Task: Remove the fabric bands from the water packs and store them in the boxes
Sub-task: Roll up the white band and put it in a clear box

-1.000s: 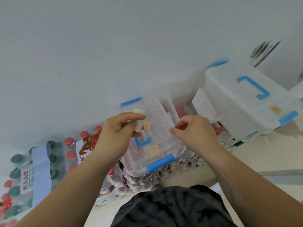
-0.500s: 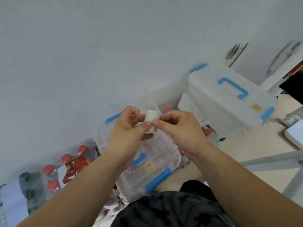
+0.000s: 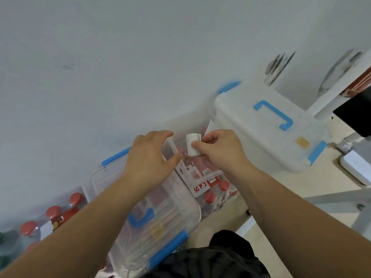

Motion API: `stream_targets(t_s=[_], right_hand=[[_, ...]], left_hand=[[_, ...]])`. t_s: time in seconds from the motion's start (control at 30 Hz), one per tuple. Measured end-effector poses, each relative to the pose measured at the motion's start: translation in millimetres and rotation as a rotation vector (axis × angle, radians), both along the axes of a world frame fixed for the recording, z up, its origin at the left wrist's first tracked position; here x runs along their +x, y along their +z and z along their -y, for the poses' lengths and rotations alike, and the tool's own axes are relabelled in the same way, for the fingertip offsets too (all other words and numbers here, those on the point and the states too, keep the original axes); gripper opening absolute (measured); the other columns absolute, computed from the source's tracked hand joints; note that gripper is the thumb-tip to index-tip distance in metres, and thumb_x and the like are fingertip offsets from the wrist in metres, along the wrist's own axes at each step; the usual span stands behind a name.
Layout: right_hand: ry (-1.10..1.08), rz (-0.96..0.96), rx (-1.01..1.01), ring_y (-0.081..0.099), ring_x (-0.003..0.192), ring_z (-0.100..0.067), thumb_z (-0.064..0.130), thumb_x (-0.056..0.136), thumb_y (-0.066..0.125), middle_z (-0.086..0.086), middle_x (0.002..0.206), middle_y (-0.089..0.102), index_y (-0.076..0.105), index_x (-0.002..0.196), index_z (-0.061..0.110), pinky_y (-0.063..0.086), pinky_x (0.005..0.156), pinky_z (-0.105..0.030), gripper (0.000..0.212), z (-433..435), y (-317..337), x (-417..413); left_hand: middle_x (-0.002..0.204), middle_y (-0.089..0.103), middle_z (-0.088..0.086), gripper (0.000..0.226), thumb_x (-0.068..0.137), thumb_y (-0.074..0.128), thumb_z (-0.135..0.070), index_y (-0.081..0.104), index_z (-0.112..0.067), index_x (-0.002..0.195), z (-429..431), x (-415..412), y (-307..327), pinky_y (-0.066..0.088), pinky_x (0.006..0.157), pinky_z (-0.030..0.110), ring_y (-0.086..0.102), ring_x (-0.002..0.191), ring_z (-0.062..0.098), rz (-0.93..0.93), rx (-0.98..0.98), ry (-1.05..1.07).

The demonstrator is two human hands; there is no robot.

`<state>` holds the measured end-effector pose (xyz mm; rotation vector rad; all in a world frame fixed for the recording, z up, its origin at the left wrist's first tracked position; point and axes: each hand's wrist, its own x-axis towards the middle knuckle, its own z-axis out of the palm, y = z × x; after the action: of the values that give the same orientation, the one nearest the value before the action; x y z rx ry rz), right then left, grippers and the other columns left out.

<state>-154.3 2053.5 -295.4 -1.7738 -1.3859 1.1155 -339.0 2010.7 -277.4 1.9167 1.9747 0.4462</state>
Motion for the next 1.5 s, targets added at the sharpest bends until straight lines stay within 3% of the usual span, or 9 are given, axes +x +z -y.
stream_targets(t_s=[0.1, 0.27, 0.57, 0.63, 0.73, 0.87, 1.17, 1.4, 1.5], right_hand=[[0.173, 0.181, -0.078, 0.072, 0.062, -0.018, 0.032, 0.076, 0.083, 0.0, 0.067, 0.073, 0.072, 0.066, 0.019, 0.062, 0.064, -0.039, 0.02, -32.3, -12.0, -4.3], [0.314, 0.372, -0.218, 0.074, 0.078, -0.026, 0.045, 0.075, 0.079, -0.005, 0.083, 0.076, 0.074, 0.086, 0.014, 0.062, 0.077, -0.04, 0.033, -75.5, -45.1, -23.6], [0.357, 0.241, -0.374, 0.077, 0.085, -0.031, 0.028, 0.081, 0.082, -0.016, 0.096, 0.076, 0.074, 0.101, 0.002, 0.065, 0.077, -0.043, 0.034, -97.9, -73.9, -45.0], [0.36, 0.172, -0.41, 0.078, 0.084, -0.033, 0.022, 0.081, 0.082, -0.02, 0.097, 0.076, 0.072, 0.094, 0.004, 0.065, 0.073, -0.046, 0.024, -97.2, -79.0, -46.0], [0.391, 0.207, -0.32, 0.075, 0.096, -0.035, 0.028, 0.082, 0.082, -0.018, 0.102, 0.076, 0.067, 0.08, 0.015, 0.061, 0.086, -0.048, 0.02, -93.9, -83.0, -47.8], [0.461, 0.292, -0.296, 0.072, 0.101, -0.031, 0.035, 0.087, 0.077, -0.012, 0.107, 0.076, 0.075, 0.107, 0.007, 0.057, 0.093, -0.043, 0.034, -93.1, -76.3, -44.6], [0.632, 0.374, -0.325, 0.072, 0.095, -0.029, 0.037, 0.095, 0.066, -0.011, 0.102, 0.077, 0.076, 0.106, 0.009, 0.058, 0.091, -0.044, 0.031, -89.0, -74.2, -49.4], [0.618, 0.479, -0.252, 0.072, 0.089, -0.028, 0.043, 0.093, 0.066, -0.01, 0.095, 0.076, 0.075, 0.099, 0.01, 0.06, 0.087, -0.043, 0.035, -86.4, -64.3, -50.2], [0.62, 0.51, -0.198, 0.07, 0.097, -0.031, 0.033, 0.095, 0.062, -0.012, 0.104, 0.075, 0.074, 0.102, 0.01, 0.057, 0.09, -0.042, 0.027, -86.2, -49.6, -50.8]], left_hand=[[0.156, 0.039, -0.011, 0.077, 0.08, 0.051, -0.077, 0.037, -0.042, 0.147, -9.7, -0.6, -3.2, 0.029, 0.113, 0.048, 0.032, 0.142, 0.022, -0.28, -0.094, -0.044], [0.161, 0.029, -0.015, 0.089, 0.073, 0.052, -0.084, 0.03, -0.044, 0.15, -18.6, -0.7, -8.7, 0.01, 0.121, 0.057, 0.015, 0.152, 0.017, -0.263, -0.21, -0.06], [0.161, 0.026, -0.019, 0.096, 0.067, 0.047, -0.089, 0.028, -0.045, 0.15, -15.4, -7.3, -11.9, 0.005, 0.122, 0.059, 0.01, 0.153, 0.013, -0.206, -0.227, -0.05], [0.161, 0.024, -0.019, 0.094, 0.07, 0.051, -0.087, 0.027, -0.045, 0.151, -16.2, -6.6, -14.1, 0.004, 0.122, 0.059, 0.008, 0.153, 0.012, -0.203, -0.223, -0.054], [0.162, 0.023, -0.019, 0.094, 0.071, 0.052, -0.085, 0.025, -0.045, 0.151, -17.4, -6.5, -15.8, 0.003, 0.122, 0.059, 0.005, 0.153, 0.012, -0.192, -0.218, -0.053], [0.162, 0.023, -0.018, 0.094, 0.071, 0.048, -0.087, 0.024, -0.045, 0.152, -17.3, -6.9, -17.6, 0.0, 0.121, 0.059, 0.002, 0.154, 0.014, -0.215, -0.199, -0.069], [0.142, 0.05, -0.01, 0.089, 0.063, 0.059, -0.084, 0.052, -0.038, 0.139, -7.9, -3.8, -17.6, 0.013, 0.121, 0.057, 0.035, 0.139, 0.015, -0.208, -0.081, -0.029], [0.14, 0.051, -0.01, 0.091, 0.062, 0.058, -0.086, 0.052, -0.037, 0.139, -7.5, -4.5, -18.7, 0.025, 0.117, 0.053, 0.038, 0.135, 0.015, -0.225, -0.082, -0.011], [0.138, 0.054, -0.006, 0.088, 0.065, 0.059, -0.083, 0.054, -0.035, 0.138, -6.9, -6.9, -19.3, 0.03, 0.115, 0.046, 0.043, 0.132, 0.018, -0.206, -0.052, -0.023]])
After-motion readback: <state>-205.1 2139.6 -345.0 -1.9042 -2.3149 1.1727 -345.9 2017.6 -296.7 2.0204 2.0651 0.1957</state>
